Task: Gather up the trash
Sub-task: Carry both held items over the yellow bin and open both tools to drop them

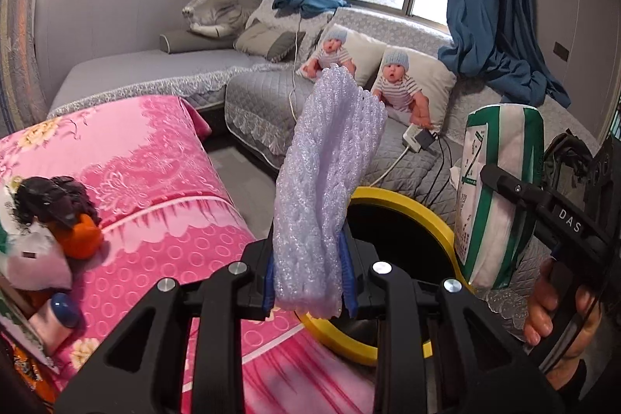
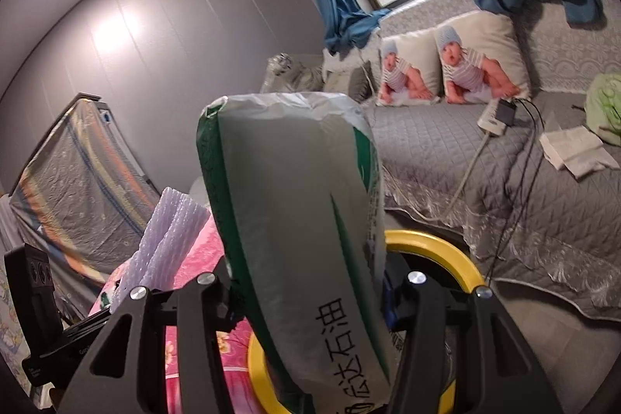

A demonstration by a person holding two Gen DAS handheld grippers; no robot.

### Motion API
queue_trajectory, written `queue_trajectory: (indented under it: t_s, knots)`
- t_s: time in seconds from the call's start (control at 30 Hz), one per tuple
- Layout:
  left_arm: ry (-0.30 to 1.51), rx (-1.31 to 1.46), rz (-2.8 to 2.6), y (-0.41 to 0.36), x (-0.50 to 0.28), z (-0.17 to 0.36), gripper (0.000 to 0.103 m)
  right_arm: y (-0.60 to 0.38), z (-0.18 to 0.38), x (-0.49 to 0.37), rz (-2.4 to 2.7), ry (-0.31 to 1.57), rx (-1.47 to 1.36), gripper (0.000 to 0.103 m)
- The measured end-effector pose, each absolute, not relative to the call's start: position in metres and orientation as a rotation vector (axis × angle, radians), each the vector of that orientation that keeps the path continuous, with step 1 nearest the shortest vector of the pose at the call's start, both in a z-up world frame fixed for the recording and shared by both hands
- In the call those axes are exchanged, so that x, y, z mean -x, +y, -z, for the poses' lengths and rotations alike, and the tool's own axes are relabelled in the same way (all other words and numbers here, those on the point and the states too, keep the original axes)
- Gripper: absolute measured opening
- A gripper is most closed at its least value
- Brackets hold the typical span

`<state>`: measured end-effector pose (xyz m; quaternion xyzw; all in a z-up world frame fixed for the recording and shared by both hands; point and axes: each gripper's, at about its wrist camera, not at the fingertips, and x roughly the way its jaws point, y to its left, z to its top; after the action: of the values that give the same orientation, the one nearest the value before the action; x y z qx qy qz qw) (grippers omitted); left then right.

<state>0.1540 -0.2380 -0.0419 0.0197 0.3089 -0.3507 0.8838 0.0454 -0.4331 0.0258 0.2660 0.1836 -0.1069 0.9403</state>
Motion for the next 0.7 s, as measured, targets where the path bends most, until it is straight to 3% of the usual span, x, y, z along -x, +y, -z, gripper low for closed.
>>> queue_trajectory:
  t_s: [0.53, 0.6, 0.67, 0.7]
  knots:
    - [0.778, -0.127, 0.826, -0.299, -0.164, 0.088, 0.026, -0.457, 0.024, -0.061, 0.335, 0.551, -0.639, 0.049]
    - [0.781, -0.119, 0.826, -0.3, -0.164, 0.087, 0.033, -0.457, 0.025, -0.061, 0.338, 0.554, -0.641, 0.053]
    - [0.774, -0.102, 0.819, -0.298, -0.164, 0.085, 0.063, -0.456, 0.023, -0.06, 0.351, 0.546, -0.631, 0.062]
    - [0.765, -0.09, 0.816, -0.295, -0.163, 0.084, 0.068, -0.455, 0.021, -0.058, 0.362, 0.537, -0.626, 0.066]
